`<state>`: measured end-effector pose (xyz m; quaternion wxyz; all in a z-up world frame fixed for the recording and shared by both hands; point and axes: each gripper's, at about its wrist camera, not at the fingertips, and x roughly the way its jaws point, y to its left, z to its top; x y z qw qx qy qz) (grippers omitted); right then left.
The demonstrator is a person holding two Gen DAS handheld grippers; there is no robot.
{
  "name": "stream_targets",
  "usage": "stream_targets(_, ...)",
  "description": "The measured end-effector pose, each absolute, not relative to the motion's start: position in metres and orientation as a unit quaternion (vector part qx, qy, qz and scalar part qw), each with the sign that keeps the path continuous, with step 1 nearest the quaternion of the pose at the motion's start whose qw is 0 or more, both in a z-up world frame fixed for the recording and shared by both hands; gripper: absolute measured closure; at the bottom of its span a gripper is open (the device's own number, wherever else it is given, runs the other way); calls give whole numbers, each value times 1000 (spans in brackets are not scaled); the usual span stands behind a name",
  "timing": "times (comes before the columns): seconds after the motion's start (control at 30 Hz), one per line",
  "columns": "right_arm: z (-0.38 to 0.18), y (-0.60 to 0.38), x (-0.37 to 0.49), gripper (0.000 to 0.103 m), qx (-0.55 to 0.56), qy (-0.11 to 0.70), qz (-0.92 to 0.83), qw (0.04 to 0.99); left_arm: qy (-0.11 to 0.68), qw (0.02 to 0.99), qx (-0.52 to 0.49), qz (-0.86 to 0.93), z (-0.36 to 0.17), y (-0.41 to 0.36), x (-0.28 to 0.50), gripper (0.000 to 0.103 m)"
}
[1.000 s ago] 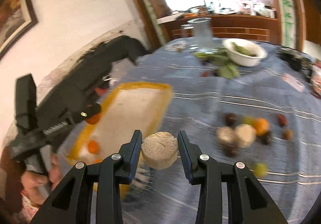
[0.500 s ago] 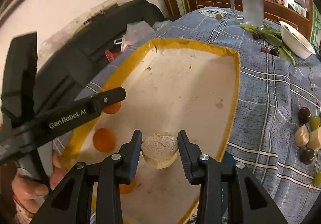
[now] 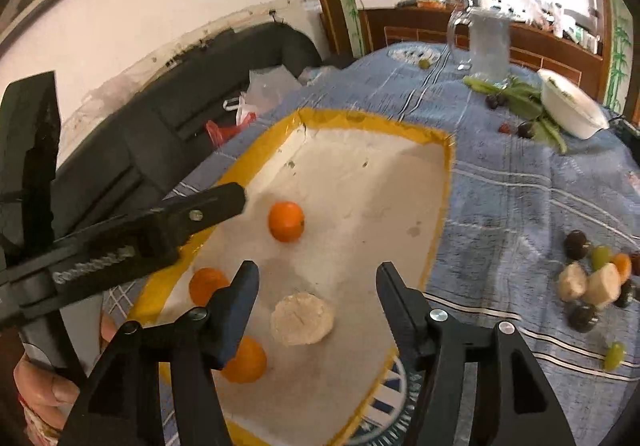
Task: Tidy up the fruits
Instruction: 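Carry the tangerine and sugar-cane chunk over the tray and open both tools, then grasp the brown sugar cube with the right tool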
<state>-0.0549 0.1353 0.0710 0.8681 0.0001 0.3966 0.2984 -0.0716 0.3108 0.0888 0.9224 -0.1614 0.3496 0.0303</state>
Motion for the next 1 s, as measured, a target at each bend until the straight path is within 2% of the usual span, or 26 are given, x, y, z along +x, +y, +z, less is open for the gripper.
stream_targets(0.1,86,106,-66,37,15,375,287,881,315,933,-170,25,106,299,-92,5)
stream_targets(0.3,107,22,-76,37,53,348,236,906,299,941,-153,-25,127,251,-115,5)
stream_targets(0.4,113,-29,-81,33,60,337,186,921,301,944,-130,-39,132,223,-118,5)
stream_targets(0.6,103,-111,-84,33,89,349,107,927,326,936,-111,-76,124,178,-106,5)
stream_targets(0.8,74,-132,-70,33,88,385,95,914,357,923,-102,-101,109,145,-94,5)
stream_targets(1.0,57,-113,-32,33,97,407,126,900,365,922,-84,-99,100,133,-92,5)
